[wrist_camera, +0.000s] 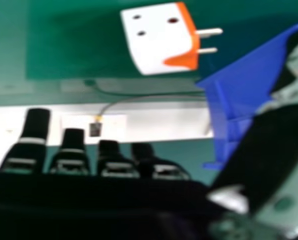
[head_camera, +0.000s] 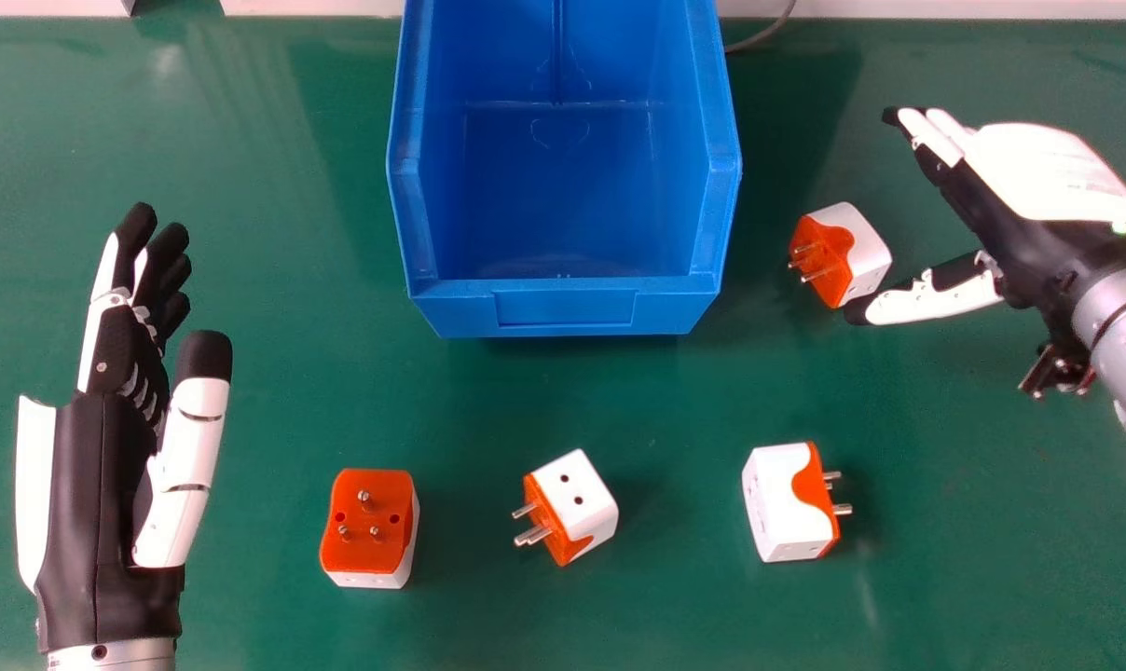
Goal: Pick all objects and put in blue box
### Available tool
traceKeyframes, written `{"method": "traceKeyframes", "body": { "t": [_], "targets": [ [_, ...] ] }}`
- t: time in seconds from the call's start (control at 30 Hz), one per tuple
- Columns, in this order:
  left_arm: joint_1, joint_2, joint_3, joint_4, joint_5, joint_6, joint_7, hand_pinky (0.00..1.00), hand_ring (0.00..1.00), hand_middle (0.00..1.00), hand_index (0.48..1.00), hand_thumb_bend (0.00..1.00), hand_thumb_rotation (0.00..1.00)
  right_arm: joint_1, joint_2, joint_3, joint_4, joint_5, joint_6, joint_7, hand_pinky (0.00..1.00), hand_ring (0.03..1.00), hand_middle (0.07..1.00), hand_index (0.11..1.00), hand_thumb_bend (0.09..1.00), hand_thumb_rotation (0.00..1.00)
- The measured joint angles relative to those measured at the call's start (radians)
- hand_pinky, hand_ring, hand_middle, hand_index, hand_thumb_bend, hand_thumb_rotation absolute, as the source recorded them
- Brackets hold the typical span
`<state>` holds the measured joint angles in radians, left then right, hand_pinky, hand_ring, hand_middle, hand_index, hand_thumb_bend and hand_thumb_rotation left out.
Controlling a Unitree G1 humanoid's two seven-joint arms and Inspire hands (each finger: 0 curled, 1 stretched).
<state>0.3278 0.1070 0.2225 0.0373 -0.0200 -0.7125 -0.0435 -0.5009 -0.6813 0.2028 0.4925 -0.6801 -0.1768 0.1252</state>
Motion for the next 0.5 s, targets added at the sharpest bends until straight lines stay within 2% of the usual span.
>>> {"method": "traceKeyframes", "body": {
  "t": [0.13, 0.27, 0.5],
  "targets": [
    [0.008, 0.0, 0.002, -0.001, 0.0, 0.002, -0.001, 0.96, 0.95, 0.94, 0.967, 0.53, 0.89, -0.027, -0.037, 0.02, 0.043, -0.004, -0.049, 0.007, 0.81, 0.935, 0.964, 0.942, 0.668, 0.38],
    [0.021, -0.001, 0.004, -0.009, 0.0, 0.014, 0.003, 0.96, 0.95, 0.94, 0.97, 0.56, 0.89, -0.041, -0.057, 0.032, 0.058, -0.007, -0.066, 0.014, 0.81, 0.935, 0.958, 0.934, 0.688, 0.35],
    [0.022, -0.004, 0.003, -0.016, 0.0, 0.016, 0.004, 0.95, 0.95, 0.95, 0.975, 0.57, 0.89, -0.086, -0.075, 0.066, 0.083, -0.05, -0.107, 0.009, 0.79, 0.913, 0.93, 0.9, 0.728, 0.31]
  ]
}}
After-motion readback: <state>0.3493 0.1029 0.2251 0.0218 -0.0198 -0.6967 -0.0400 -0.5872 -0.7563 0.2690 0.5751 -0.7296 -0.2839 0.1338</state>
